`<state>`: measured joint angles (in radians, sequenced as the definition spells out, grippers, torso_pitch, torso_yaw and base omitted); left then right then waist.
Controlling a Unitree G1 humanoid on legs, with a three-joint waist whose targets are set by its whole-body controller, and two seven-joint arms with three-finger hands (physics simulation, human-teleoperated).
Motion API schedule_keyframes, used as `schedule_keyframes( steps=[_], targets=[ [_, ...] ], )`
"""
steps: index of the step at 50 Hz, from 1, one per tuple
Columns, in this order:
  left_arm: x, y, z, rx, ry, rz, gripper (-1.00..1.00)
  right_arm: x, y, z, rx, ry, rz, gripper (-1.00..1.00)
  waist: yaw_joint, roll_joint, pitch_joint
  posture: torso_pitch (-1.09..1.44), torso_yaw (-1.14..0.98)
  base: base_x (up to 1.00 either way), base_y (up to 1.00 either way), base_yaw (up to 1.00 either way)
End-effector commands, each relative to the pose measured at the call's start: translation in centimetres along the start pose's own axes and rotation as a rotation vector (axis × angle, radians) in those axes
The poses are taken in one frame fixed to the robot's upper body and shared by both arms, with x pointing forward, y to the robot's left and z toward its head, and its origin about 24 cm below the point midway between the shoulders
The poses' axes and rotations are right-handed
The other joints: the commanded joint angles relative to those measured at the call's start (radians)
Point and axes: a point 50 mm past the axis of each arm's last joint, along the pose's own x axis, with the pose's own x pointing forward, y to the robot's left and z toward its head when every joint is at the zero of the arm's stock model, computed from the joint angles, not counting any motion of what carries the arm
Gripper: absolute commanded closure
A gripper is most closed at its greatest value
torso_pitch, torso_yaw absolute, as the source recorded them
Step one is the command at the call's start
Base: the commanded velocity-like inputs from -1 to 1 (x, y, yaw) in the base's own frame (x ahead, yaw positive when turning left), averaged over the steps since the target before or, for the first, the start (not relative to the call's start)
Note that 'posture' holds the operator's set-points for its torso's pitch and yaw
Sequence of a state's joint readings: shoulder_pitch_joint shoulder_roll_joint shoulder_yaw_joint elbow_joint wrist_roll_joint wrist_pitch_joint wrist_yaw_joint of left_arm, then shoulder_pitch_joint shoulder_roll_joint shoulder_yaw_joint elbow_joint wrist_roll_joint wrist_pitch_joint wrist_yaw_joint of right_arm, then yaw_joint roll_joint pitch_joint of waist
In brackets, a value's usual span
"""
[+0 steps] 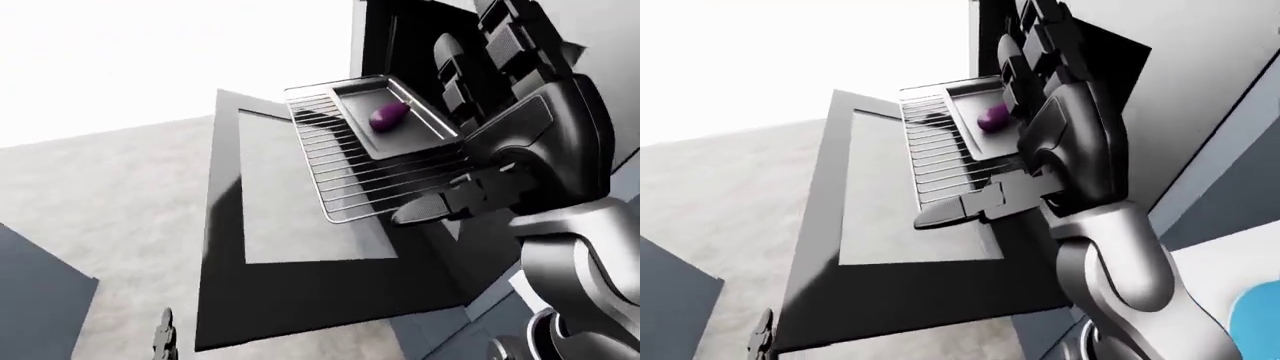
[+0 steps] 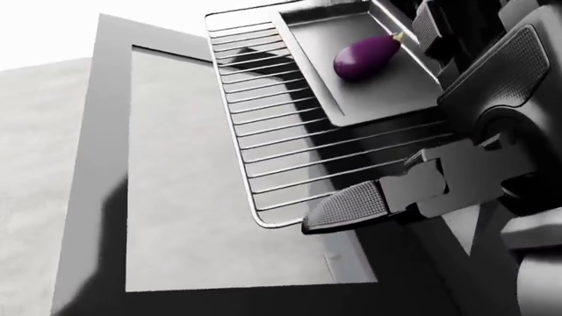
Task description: Pick the eggplant from the oven and place it on the plate on the counter.
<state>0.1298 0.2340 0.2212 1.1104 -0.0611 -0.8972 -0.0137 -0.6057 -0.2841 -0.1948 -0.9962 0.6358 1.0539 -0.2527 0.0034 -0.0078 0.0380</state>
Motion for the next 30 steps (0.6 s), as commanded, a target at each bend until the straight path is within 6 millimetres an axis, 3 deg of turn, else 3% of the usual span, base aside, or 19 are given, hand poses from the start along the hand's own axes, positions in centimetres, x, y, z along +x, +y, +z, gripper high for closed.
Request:
schedule_keyframes(
  steps=[1,5,7,9,10,11,14,20,22,24,25,26,30],
  targets=[
    [0.46,0.28,0.59,0.002,-0.031,0.005,-1.0,0.24,-0.18,0.63,-0.015,-0.042,-0.013,-1.0,-0.012,-0.006,-0.005,0.0,0.0,0.0,0.0,0.55],
    [0.38,0.56,0.84,0.002,-0.036,0.004,-1.0,0.61,-0.43,0.71,-0.027,-0.025,-0.034,-1.0,-0.025,0.026,-0.008,0.0,0.0,0.06,0.0,0.0],
    [0.39,0.55,0.97,0.001,-0.037,0.001,-1.0,0.58,-0.4,0.81,-0.025,-0.028,-0.034,-1.0,-0.025,0.073,0.03,0.0,0.0,0.39,0.0,0.0],
    [0.4,0.56,1.05,0.001,-0.038,0.001,-1.0,0.45,-0.38,0.89,-0.025,-0.03,-0.035,-1.0,-0.027,0.113,0.02,0.0,0.0,0.39,0.0,0.0],
    [0.3,0.61,1.05,0.001,-0.039,0.001,-1.0,0.46,-0.43,0.84,-0.026,-0.031,-0.036,-1.0,-0.022,0.08,0.035,0.0,0.0,0.38,0.0,0.0],
    [0.2,0.64,1.02,0.001,-0.039,0.001,-1.0,0.47,-0.4,0.86,-0.026,-0.032,-0.036,-1.0,-0.028,0.085,0.031,0.0,0.0,0.4,0.0,0.0],
    [0.16,0.56,0.9,-0.001,-0.037,0.001,-1.0,0.47,-0.46,0.83,-0.023,-0.035,-0.04,-1.0,-0.019,0.068,0.013,0.0,0.0,0.39,0.0,0.0],
    [0.08,0.56,0.69,-0.004,-0.035,0.002,-1.0,0.42,-0.28,0.74,-0.019,-0.036,-0.033,-1.0,0.002,0.016,0.014,0.0,0.0,0.39,0.0,0.0],
    [-0.02,0.6,0.63,-0.005,-0.036,0.004,-1.0,0.48,-0.3,0.82,-0.02,-0.037,-0.034,-1.0,0.008,-0.017,0.007,0.0,0.0,0.39,0.0,0.0],
    [-0.01,0.62,0.63,-0.006,-0.037,0.005,-1.0,0.51,-0.26,0.82,-0.018,-0.039,-0.033,-1.0,0.006,-0.077,-0.014,0.0,0.0,0.39,0.0,0.0],
    [0.0,0.61,0.64,-0.006,-0.037,0.004,-1.0,0.52,-0.26,0.81,-0.018,-0.039,-0.032,-1.0,-0.006,-0.035,0.002,0.0,0.0,0.38,0.0,0.0],
    [0.0,0.61,0.63,-0.007,-0.037,0.004,-1.0,0.54,-0.27,0.83,-0.017,-0.04,-0.032,-1.0,0.001,-0.05,0.009,0.0,0.0,0.38,0.0,0.0],
    [0.08,0.74,0.64,-0.009,-0.035,0.008,-1.0,0.55,-0.2,0.94,-0.018,-0.042,-0.03,-1.0,-0.015,-0.033,0.006,0.0,0.0,0.39,0.0,0.0]
  ],
)
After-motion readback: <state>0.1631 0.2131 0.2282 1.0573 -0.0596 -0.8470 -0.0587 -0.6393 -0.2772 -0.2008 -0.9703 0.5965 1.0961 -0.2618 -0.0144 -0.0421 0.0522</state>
